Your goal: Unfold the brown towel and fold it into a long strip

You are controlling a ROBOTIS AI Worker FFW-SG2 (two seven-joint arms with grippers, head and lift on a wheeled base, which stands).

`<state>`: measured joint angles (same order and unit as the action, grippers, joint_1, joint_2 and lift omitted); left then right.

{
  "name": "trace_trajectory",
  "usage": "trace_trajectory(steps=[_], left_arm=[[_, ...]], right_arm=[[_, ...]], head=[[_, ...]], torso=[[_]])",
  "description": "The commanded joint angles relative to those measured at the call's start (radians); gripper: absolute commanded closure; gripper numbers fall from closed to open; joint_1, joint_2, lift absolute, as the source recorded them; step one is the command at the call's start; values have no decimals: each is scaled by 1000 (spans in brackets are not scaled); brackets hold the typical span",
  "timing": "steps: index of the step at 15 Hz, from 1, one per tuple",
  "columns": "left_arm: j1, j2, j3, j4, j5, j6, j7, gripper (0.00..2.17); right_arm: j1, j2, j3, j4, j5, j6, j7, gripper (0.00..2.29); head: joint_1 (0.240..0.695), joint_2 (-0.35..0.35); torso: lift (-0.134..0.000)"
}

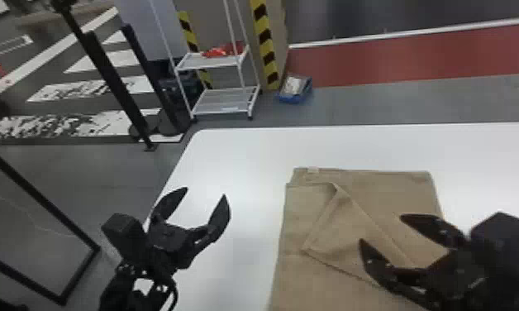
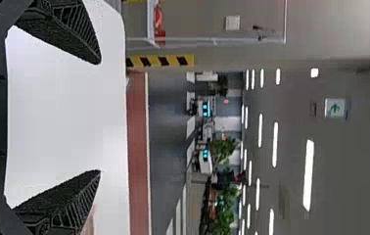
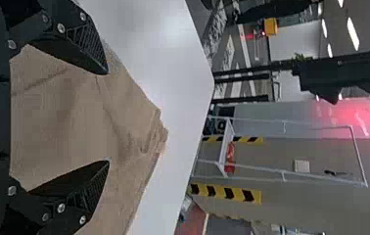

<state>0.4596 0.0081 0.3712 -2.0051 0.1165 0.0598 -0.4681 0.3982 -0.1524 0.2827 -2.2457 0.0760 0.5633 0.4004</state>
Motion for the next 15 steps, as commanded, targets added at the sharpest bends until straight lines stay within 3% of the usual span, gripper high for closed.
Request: trace_trajectory(steps=[1,3,4,5,8,9,11,15], left_arm=[[-2,0,-2,-6,-80,-2,-87,87],[5,-2,0,-24,-109,-2,-136,87],[7,-2,-9,-40,-175,-11,-199,90],[7,1,-29,-46,-245,-30,-256,120],[5,36,-137,-69,-483,-128,-396,171],[2,52,-178,-70,-554,-143,-440,191],[-1,55,-239,-80,-660,-140,-480,198],[-13,56,-359,-100,-781,-131,-492,208]], right_arm=[[54,1,-185,-34,-102,-55,0,73],[83,20,-349,-37,-219,-91,0,76],[87,36,-415,-35,-257,-95,2,76],[93,44,-467,-31,-285,-95,9,76],[99,51,-593,-3,-334,-95,37,76],[99,51,-628,9,-349,-95,41,76],[99,51,-698,41,-361,-98,41,76],[65,59,-896,140,-423,-91,41,76]], head=[[695,350],[695,310],[695,273],[695,191],[695,54],[695,-43],[695,-133],[695,-299]], torso=[[-114],[-114],[-114],[-114],[-114],[-114],[-114],[-114]])
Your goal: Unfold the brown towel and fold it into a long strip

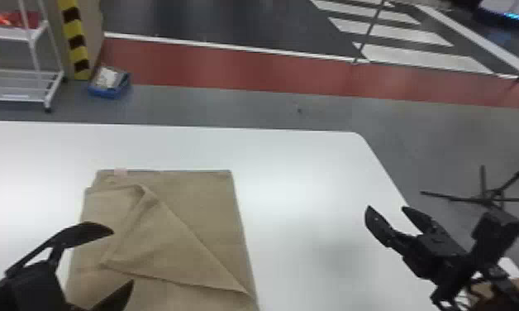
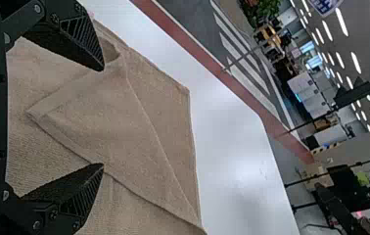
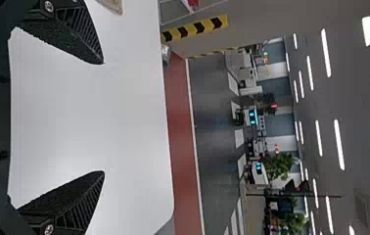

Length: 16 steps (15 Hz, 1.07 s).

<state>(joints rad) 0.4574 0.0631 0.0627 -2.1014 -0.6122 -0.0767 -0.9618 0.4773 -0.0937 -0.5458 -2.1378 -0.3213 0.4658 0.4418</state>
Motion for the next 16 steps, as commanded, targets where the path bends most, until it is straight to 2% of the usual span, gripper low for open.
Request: trace_trajectory(steps=[1,3,5,7,14,16], left_arm=[[-28,1,-84,-3,-92,15,0,211],[-69,4,-116,21,-161,24,-26,235],[-106,6,-104,58,-182,39,-81,289],[-128,34,-95,84,-199,45,-118,289],[-152,37,-93,173,-285,48,-26,289],[-154,34,-92,181,-288,48,14,289]], right_arm=[[-17,0,-100,36,-50,18,2,76],[-22,2,-134,45,-116,31,18,76],[-39,0,-138,50,-119,55,26,76],[-40,0,-149,53,-120,55,28,76],[-55,2,-154,58,-153,67,43,76],[-57,0,-157,59,-160,67,43,76]], head=[[695,-350],[695,-350],[695,-350],[695,-350],[695,-350],[695,-350]], torso=[[-114],[-114],[-114],[-114],[-114],[-114]])
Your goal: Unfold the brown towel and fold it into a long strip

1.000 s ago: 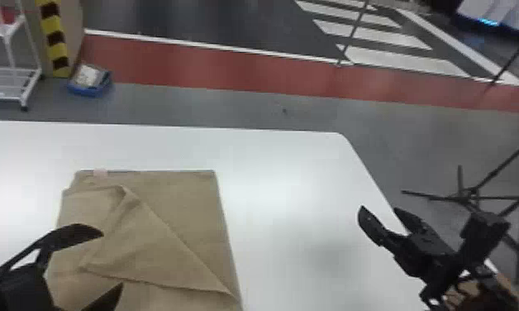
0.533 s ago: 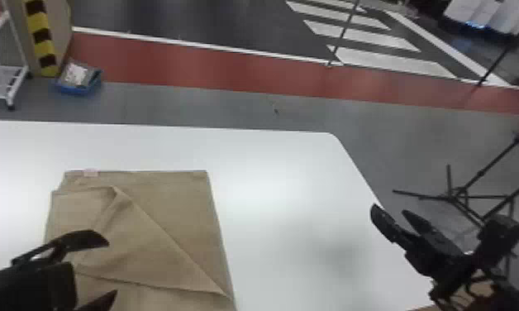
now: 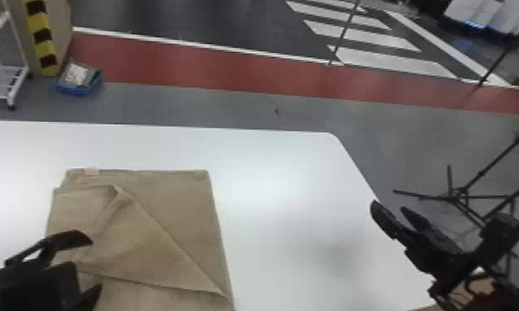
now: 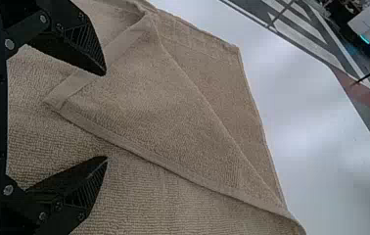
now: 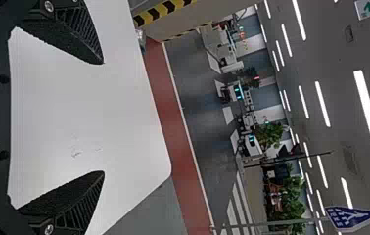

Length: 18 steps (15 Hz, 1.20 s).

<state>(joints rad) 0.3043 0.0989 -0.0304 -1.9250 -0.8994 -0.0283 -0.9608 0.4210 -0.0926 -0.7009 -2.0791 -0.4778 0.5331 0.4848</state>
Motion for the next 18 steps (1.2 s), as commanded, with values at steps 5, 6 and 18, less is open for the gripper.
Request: trace_trajectory(steps=[5,6,18], left_arm=[[-1,-10,-14,4,-3,6,88,289],[1,-10,-14,-14,-3,18,83,289],[-24,-11,-14,18,-19,46,96,289]], right_arm=[[-7,1,5,4,-5,0,1,76],[-8,1,5,5,-5,0,1,76],[-21,-1,9,22,-5,0,5,80]], head=[[695,-350],[695,-350],[695,-350]], torso=[[-114],[-114],[-114]])
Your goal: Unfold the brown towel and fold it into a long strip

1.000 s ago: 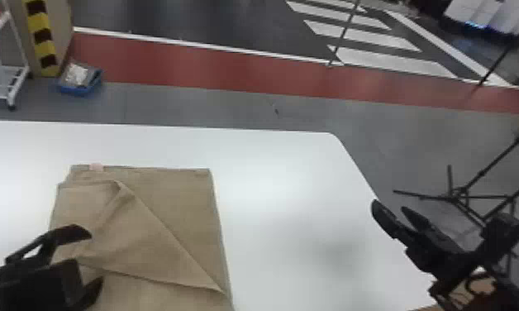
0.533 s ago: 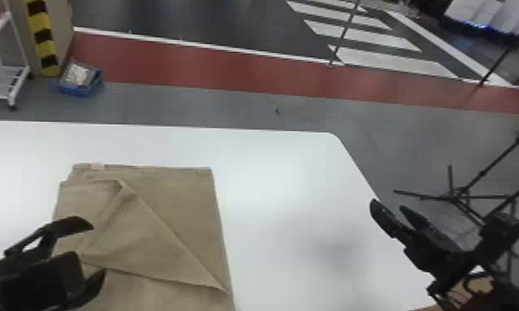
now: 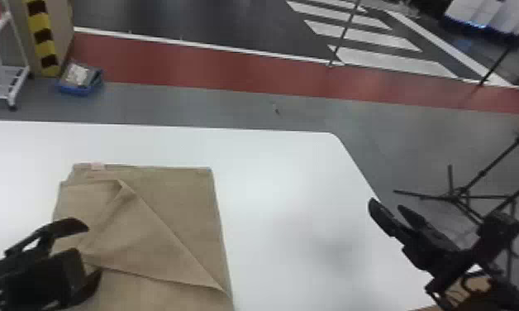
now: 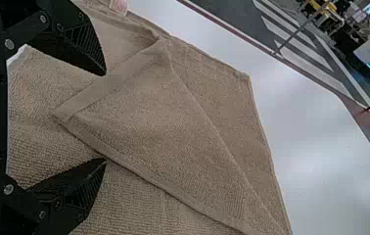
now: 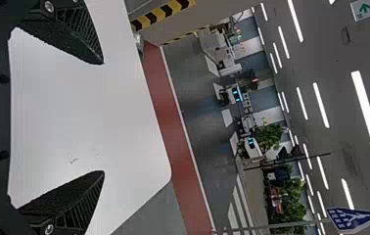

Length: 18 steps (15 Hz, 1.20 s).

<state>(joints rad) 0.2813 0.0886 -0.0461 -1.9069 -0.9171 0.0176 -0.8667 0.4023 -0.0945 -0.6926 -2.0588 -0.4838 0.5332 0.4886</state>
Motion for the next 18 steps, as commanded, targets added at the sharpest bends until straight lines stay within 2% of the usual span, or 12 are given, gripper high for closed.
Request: trace_trajectory(steps=[1,8,9,11,12,15,16,18], left_arm=[[-2,-1,-1,2,-2,0,9,289],[-1,-15,-18,-8,6,12,72,292],[-1,-17,-23,-6,6,12,71,390],[-2,-17,-24,-8,14,12,37,869],[-2,-17,-23,-9,14,15,21,1187],[3,-17,-28,-18,14,68,37,2098],[7,-17,-29,-27,12,89,43,2145],[18,-15,-29,-55,15,89,35,2145]], right_arm=[[-5,1,4,3,1,0,1,80],[-11,1,11,12,5,3,1,80],[-11,1,11,12,7,6,1,80],[-13,1,13,14,7,6,1,80],[-16,1,15,16,8,6,1,80],[-27,-2,47,14,24,9,1,80],[-43,-7,70,11,33,31,-1,80],[-105,-24,156,6,108,117,1,83]], head=[[695,-350],[695,-350],[695,-350],[695,-350],[695,-350],[695,-350],[695,-350],[695,-350]], torso=[[-114],[-114],[-114],[-114],[-114],[-114],[-114],[-114]])
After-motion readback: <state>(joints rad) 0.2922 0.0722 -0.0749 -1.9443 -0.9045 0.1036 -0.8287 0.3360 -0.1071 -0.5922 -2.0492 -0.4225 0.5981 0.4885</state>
